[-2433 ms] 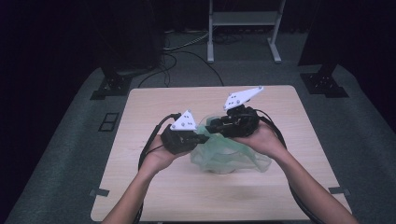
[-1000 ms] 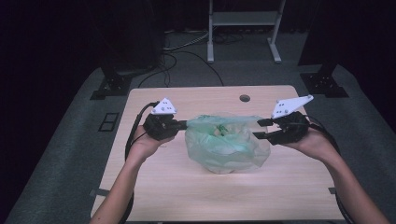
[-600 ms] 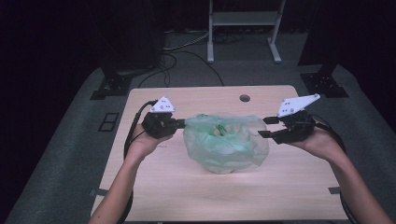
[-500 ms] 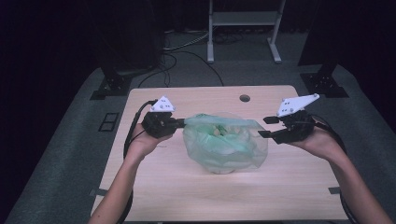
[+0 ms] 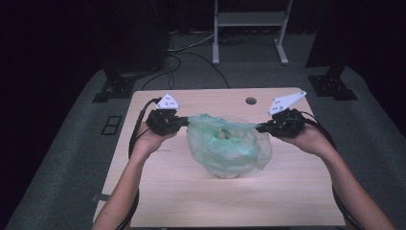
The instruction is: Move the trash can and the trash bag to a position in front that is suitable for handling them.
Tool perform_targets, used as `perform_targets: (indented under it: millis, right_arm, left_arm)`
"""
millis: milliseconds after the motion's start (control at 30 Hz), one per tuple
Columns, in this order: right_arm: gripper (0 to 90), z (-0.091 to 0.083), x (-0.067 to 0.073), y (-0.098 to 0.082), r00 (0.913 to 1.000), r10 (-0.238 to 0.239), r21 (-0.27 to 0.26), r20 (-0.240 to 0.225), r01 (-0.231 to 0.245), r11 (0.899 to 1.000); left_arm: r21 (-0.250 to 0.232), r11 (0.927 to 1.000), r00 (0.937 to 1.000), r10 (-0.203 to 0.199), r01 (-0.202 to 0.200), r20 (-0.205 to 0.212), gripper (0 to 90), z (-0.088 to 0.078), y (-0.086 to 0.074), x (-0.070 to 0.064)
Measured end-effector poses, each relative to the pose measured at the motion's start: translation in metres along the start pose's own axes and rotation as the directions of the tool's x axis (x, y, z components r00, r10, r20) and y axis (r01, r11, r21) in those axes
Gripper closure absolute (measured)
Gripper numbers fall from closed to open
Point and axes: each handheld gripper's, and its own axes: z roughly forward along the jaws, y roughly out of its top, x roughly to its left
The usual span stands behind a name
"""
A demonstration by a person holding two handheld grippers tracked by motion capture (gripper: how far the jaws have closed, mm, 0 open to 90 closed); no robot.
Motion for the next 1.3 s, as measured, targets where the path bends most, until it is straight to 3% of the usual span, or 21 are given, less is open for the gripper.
perform_targets:
  millis: [200,300,333,400,633,833,1300]
  right_arm:
    - [90.0,0.022,-0.017,0.008,0.9987,0.041,0.033,0.03,-0.042,0.999]
    - [90.0,0.034,-0.026,0.007,0.9953,0.082,0.04,0.052,-0.084,0.996]
    - [90.0,0.041,-0.032,0.004,0.9913,0.118,0.041,0.058,-0.121,0.992]
    - [90.0,0.048,-0.036,0.0,0.9894,0.134,0.055,0.056,-0.137,0.989]
    - [90.0,0.064,-0.04,-0.015,0.9849,0.169,0.089,0.035,-0.172,0.981]
    - [90.0,0.073,-0.042,-0.023,0.9823,0.186,0.099,0.023,-0.187,0.977]
    - [90.0,0.088,-0.042,-0.04,0.9772,0.212,0.127,-0.007,-0.21,0.969]
  left_arm:
    - [0.021,0.9992,0.9992,-0.033,0.033,-0.024,89.8,0.014,0.002,0.015]
    - [0.042,0.9979,0.9984,-0.047,0.049,-0.03,89.8,0.025,0.0,0.021]
    - [0.051,0.9967,0.9977,-0.063,0.064,-0.028,89.8,0.032,-0.002,0.024]
    - [0.059,0.9952,0.9966,-0.076,0.078,-0.03,89.8,0.038,-0.005,0.026]
    - [0.102,0.9882,0.9934,-0.113,0.114,-0.016,89.8,0.062,-0.017,0.03]
    - [0.126,0.9847,0.9924,-0.123,0.121,0.005,89.8,0.08,-0.021,0.027]
    - [0.167,0.9752,0.9878,-0.153,0.145,0.031,89.8,0.105,-0.029,0.025]
